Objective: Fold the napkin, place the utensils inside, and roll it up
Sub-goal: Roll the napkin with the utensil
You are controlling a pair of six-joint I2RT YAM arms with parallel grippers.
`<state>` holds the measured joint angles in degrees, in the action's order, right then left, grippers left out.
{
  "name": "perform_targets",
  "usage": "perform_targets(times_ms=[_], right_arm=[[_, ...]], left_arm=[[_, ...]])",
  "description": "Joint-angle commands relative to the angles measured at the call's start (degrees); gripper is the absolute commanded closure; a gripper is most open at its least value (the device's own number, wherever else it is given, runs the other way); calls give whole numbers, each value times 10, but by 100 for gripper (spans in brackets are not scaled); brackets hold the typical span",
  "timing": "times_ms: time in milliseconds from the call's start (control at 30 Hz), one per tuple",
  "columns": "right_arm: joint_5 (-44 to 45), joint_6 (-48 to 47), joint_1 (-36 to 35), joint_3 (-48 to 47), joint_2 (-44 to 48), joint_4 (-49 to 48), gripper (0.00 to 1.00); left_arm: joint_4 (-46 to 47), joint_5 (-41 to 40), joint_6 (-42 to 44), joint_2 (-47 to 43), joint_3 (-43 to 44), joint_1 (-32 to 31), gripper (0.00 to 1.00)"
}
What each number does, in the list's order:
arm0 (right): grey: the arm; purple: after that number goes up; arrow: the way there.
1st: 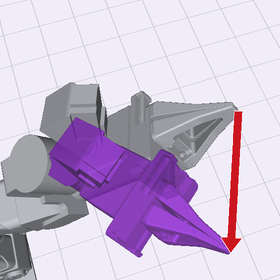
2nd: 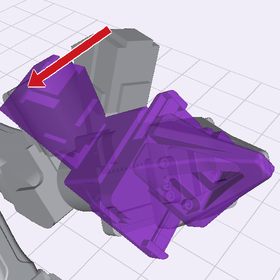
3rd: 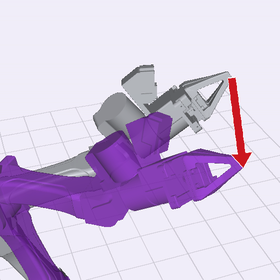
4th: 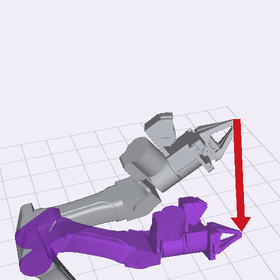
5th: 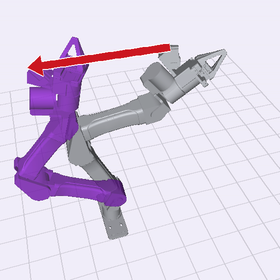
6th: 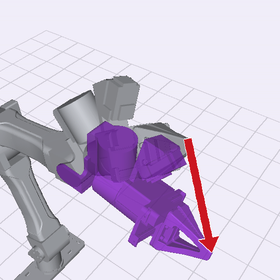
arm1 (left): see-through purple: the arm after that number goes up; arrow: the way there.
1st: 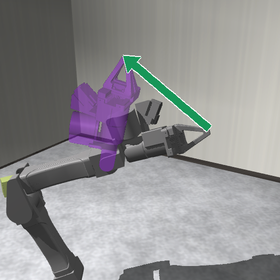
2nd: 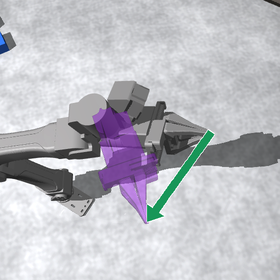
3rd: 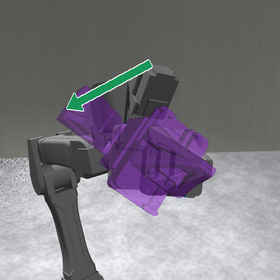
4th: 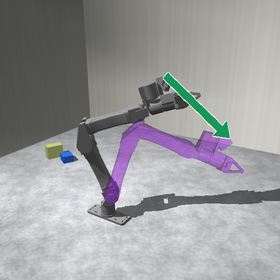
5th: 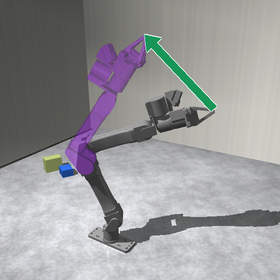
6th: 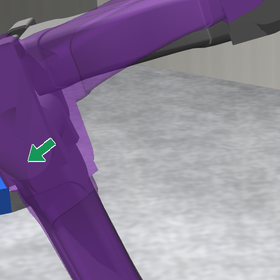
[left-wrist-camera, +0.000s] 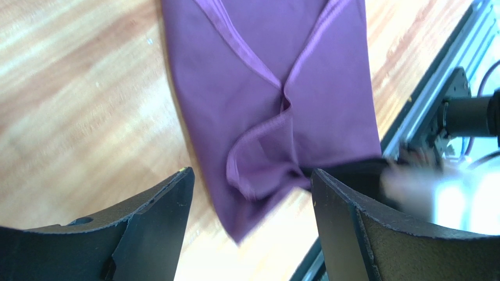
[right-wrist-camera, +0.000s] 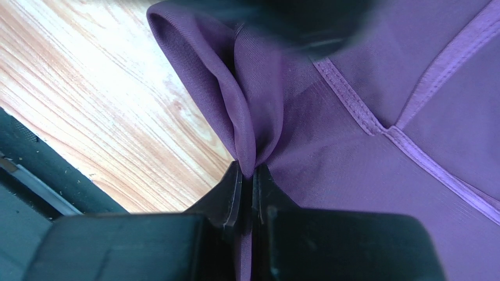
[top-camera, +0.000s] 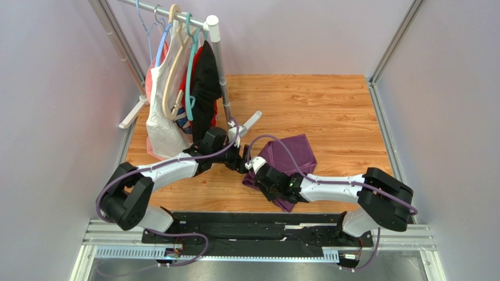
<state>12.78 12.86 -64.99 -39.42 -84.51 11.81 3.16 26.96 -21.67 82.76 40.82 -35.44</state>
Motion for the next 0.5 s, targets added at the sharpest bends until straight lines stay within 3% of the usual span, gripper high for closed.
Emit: perform_targets(times_ms=[0,233,467], right_arm=[[-113,-1,47,22,12,-16,100],[-265,-17,124,16,9,-31,100],[-393,-30,198,-12,-9,-16,100]], left_arm=[[16,4,4,-56,-33,-5,18],[94,23,20,-145,-116,-5,16],[191,32,19,-177,-194,-4,15]])
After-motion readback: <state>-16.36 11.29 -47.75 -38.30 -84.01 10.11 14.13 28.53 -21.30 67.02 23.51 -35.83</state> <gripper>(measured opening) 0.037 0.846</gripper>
